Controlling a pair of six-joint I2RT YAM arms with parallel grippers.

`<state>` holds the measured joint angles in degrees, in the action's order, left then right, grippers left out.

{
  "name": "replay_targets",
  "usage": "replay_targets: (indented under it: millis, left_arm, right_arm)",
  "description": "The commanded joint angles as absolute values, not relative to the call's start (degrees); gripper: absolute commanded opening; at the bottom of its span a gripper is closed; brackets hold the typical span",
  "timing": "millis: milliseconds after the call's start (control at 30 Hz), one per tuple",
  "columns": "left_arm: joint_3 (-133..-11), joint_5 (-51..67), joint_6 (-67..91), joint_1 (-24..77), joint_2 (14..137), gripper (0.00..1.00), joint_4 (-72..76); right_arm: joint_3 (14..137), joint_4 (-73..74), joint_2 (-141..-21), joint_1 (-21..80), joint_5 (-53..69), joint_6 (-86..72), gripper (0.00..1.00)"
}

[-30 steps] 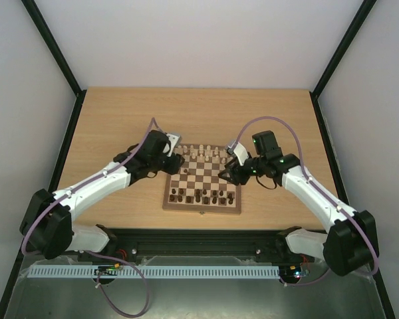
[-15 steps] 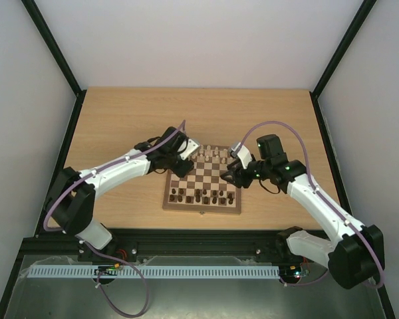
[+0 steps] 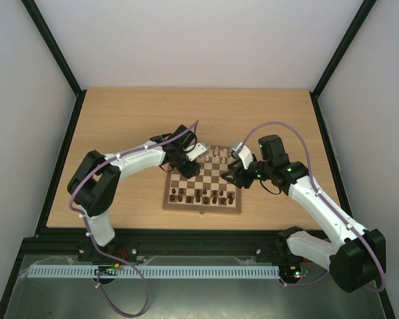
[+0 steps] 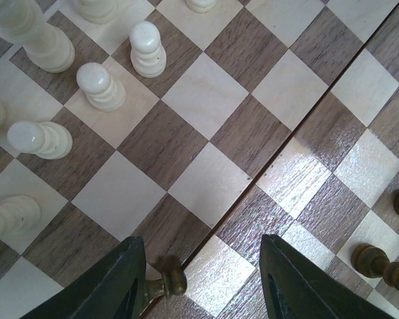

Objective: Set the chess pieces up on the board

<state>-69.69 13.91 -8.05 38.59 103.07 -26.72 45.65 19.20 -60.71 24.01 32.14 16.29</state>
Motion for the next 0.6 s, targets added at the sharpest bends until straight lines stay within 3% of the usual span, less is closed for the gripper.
replay_targets:
  millis: [0, 567]
  left_arm:
    - [-70.14, 14.62, -9.22, 37.98, 103.62, 0.50, -27.77]
    - [-67.48, 11.15, -7.71, 37.71, 104.09, 0.46, -28.46]
  right_arm:
    - [44.67, 20.10, -59.65, 24.17, 32.15, 16.78, 0.52]
    - [44.54, 20.50, -60.18, 24.17, 32.53, 17.23, 0.52]
